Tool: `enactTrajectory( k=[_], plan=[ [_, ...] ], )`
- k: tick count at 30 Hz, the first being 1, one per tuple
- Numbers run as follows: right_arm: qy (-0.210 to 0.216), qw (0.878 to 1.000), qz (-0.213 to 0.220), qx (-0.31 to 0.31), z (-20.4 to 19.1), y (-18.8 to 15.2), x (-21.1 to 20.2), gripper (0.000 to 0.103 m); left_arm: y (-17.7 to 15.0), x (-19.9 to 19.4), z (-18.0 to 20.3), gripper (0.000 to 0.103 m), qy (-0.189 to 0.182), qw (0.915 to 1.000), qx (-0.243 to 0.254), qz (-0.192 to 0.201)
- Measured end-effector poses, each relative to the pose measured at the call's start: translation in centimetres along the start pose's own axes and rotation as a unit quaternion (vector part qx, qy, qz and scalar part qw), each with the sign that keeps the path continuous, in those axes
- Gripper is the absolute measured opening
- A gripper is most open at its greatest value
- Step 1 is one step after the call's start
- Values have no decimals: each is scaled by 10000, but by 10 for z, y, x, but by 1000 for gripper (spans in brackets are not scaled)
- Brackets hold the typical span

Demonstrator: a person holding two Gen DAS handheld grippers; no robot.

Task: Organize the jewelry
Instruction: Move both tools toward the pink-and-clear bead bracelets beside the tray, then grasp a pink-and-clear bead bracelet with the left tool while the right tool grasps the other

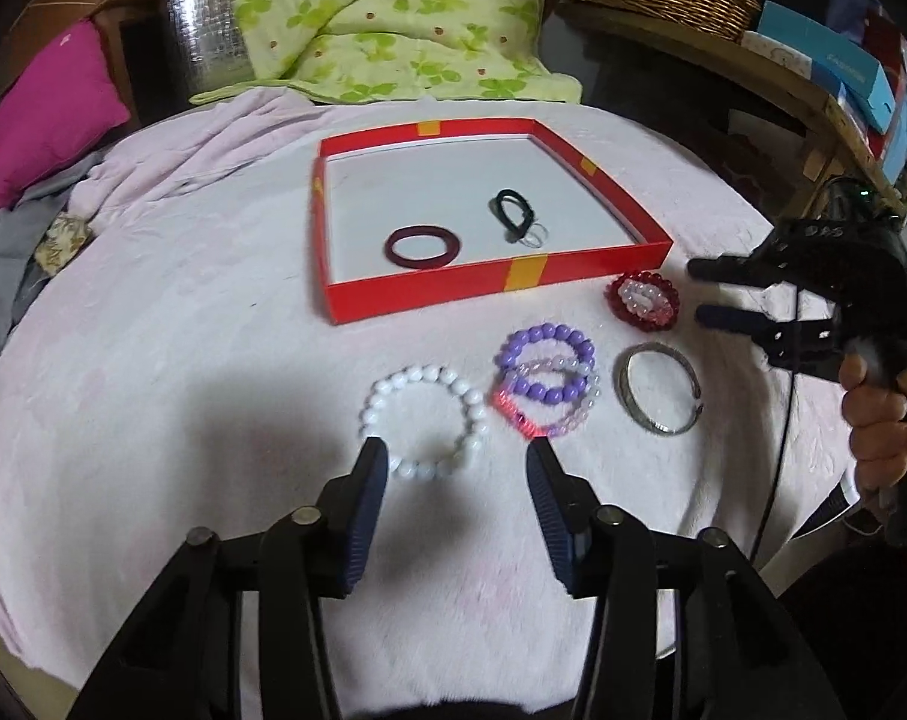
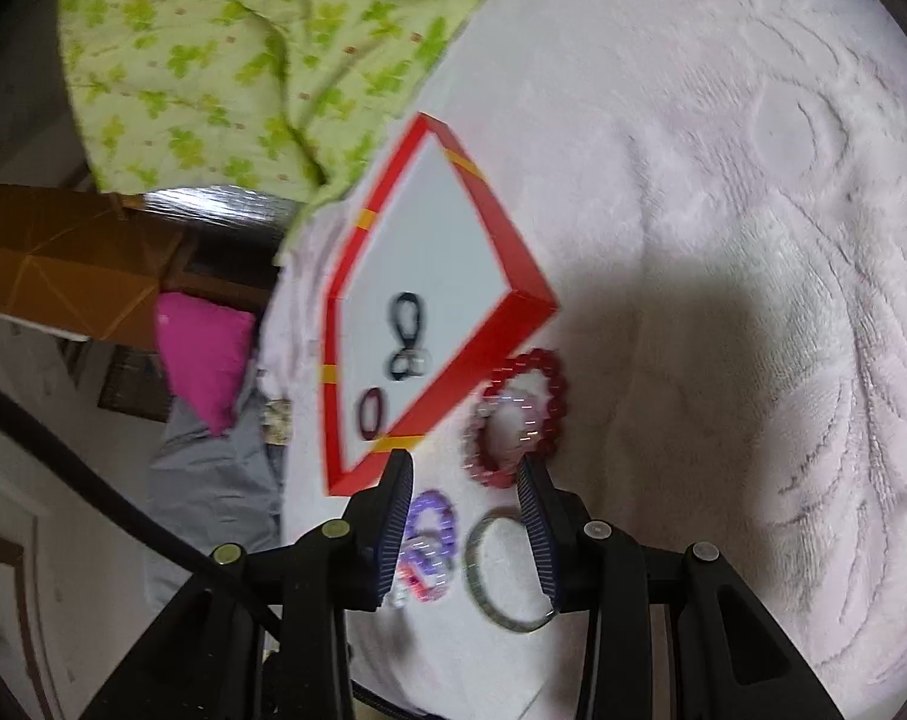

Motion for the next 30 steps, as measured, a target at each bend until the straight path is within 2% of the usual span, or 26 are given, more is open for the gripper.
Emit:
enactTrajectory(
  k=[7, 11, 15, 17, 19, 20, 22, 25, 28, 30],
  plan=[
    [-576, 9982, -83, 160, 3, 7, 24, 40, 14, 30, 1, 48, -111, 9988, 411, -232],
    [-927, 9954, -38, 223, 5, 9, 30, 24, 22, 42, 6, 48, -194, 9962, 779, -335],
    [-1260, 9920, 52, 93, 6, 12, 32, 17, 27, 57, 11, 48, -329, 9923, 1079, -507],
    [-1377, 9904, 86, -90, 4, 12, 32, 13, 25, 63, 13, 43, -436, 9906, 1144, -611],
    [-1321, 9911, 54, -163, 3, 11, 29, 11, 22, 67, 16, 28, -590, 9890, 1146, -720],
    [-1270, 9918, 34, -149, 5, 11, 27, 11, 21, 70, 16, 25, -639, 9884, 1145, -770],
    [-1119, 9937, -30, -100, 10, 11, 23, 11, 18, 73, 18, 12, -691, 9870, 1173, -850],
    [-861, 9963, -38, 20, 16, 11, 14, 11, 18, 73, 21, 9, -783, 9864, 1175, -837],
    [-984, 9950, 178, -47, 26, 16, 0, 11, 14, 67, 27, 7, -861, 9856, 1225, -792],
    [-962, 9952, 169, 57, 30, 17, -2, 12, 10, 62, 32, 7, -950, 9849, 1216, -780]
  ],
)
Point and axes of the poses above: each gripper's, at about its wrist camera, not at the fingertips, and x roughly the way its jaws point, z to its right, y to its top, the point moved 9 cm from there along x, roughly the way its jaws point, and after that the axes turned 14 degrees about -y, right-handed, at the moved point
